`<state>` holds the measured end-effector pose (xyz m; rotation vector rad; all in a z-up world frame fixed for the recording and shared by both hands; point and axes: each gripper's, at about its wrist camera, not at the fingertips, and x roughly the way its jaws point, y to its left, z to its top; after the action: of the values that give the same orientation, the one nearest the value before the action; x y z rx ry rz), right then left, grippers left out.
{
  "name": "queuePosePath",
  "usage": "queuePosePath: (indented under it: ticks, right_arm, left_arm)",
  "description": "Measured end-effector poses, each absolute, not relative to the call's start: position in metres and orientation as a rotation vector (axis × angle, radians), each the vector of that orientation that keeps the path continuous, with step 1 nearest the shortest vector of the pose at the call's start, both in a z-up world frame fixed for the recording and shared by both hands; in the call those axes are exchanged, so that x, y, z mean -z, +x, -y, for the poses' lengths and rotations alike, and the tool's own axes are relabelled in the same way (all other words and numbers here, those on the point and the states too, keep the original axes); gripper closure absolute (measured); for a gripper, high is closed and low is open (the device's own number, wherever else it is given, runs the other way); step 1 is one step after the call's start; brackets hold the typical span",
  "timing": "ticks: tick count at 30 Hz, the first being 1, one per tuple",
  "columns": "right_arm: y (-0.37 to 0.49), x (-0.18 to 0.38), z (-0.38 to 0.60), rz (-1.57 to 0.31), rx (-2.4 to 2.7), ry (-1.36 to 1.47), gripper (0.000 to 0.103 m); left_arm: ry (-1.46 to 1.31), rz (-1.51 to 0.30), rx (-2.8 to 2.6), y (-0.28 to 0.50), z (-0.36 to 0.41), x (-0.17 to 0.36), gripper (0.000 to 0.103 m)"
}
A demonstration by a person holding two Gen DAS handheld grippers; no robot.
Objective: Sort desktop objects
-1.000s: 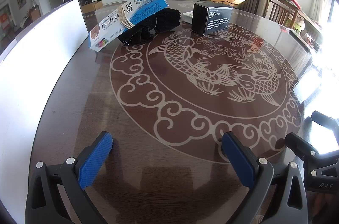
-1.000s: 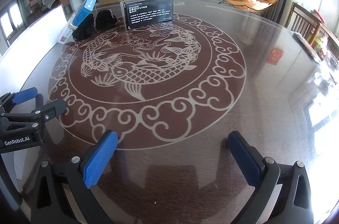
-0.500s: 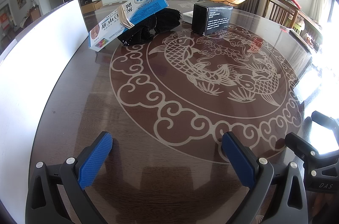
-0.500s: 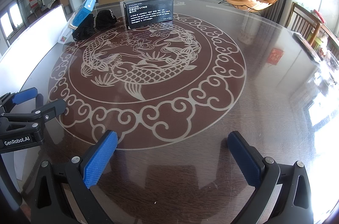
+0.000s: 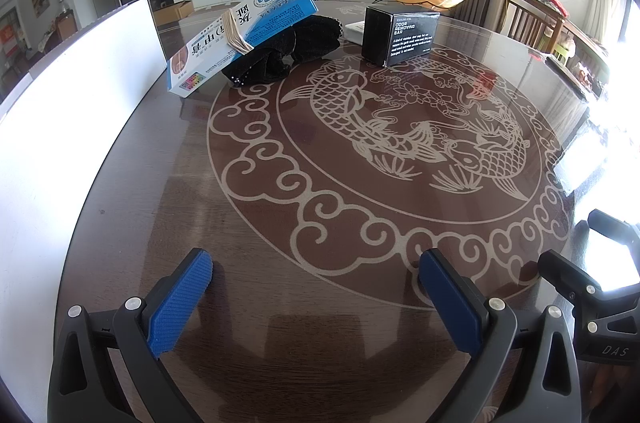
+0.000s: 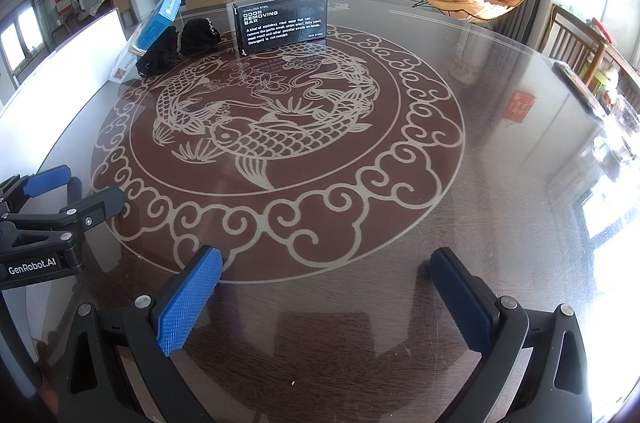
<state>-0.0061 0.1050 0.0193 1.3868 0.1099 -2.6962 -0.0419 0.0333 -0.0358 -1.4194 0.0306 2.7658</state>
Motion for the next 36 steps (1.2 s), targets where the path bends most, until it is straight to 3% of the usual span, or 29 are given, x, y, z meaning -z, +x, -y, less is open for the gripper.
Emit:
queuePosePath:
  ticks: [15,18,22,28,32,36]
  right_arm:
    - [-0.006,-0.020,-0.105,-0.110,2.696,1.387,0.000]
    - [-0.016,-0.020,-0.102,-0.141,2.634,1.399,0.000]
    - [-0.067,-0.034,-0.093,-0.185,2.587,1.402,0.000]
    - [-0.204,-0.081,-0.084,-0.010,2.729,1.296,0.000]
    - [-0.291,-0.076,-0.067,0.048,2.747,1.414,0.000]
    - [-0.335,-0.059,-0.040,-0.023,2.732,1.478,0.000]
  left_arm:
    - [-1.408,-0.057,-2.797,-0.019,-0.022,0.039,0.000]
    - [-1.363,0.012,-2.816,-0.016,-0.011,0.036,0.000]
    - [-1.368,0.124,-2.823,-0.019,0.003,0.036,0.000]
    - [-1.372,0.140,-2.842,-0.022,0.005,0.038,0.000]
    - [-1.386,0.141,-2.815,-0.025,0.004,0.040,0.000]
    - [-1.376,0.171,-2.806,-0.026,0.006,0.040,0.000]
